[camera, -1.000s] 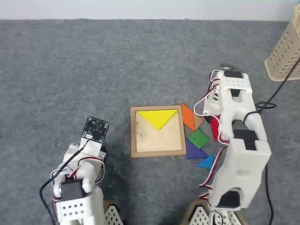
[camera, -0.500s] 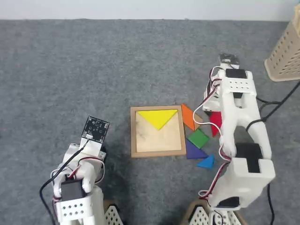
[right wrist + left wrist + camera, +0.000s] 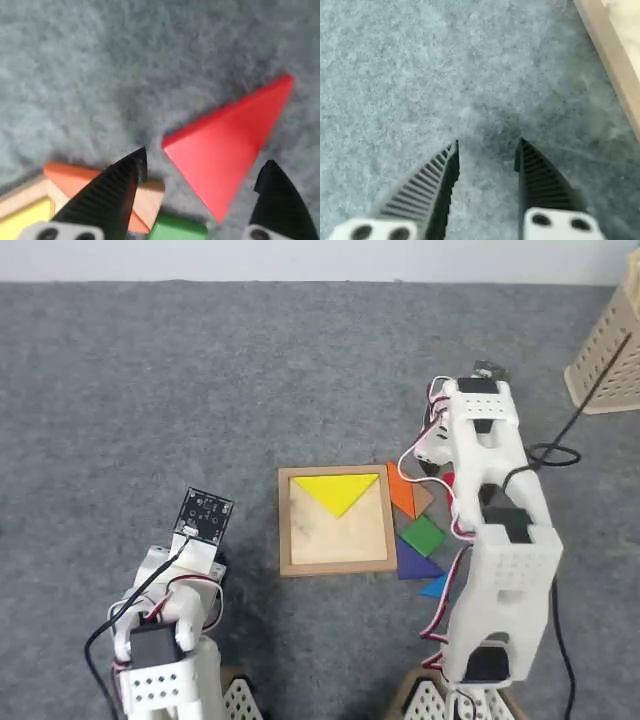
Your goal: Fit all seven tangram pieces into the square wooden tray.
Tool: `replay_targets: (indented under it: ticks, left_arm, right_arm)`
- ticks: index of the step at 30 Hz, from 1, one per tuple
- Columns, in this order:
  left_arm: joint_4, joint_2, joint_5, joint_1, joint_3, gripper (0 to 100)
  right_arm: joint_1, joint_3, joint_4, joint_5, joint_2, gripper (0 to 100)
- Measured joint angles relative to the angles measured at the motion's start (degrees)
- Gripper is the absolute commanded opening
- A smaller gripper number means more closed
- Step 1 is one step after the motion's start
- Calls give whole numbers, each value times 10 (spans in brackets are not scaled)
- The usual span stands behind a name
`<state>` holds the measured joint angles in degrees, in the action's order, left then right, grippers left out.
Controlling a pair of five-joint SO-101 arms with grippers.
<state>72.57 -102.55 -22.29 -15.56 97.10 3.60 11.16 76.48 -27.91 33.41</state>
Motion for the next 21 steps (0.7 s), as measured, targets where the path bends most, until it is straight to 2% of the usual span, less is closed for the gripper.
replay_targets:
  ticks: [11, 21]
  left_arm:
    - [0, 0, 0, 0, 0, 176]
    - [0, 0, 0, 0, 0, 176]
  right_arm:
    - [-6, 25, 3, -2, 32, 340]
    - [-25, 26, 3, -40, 32, 339]
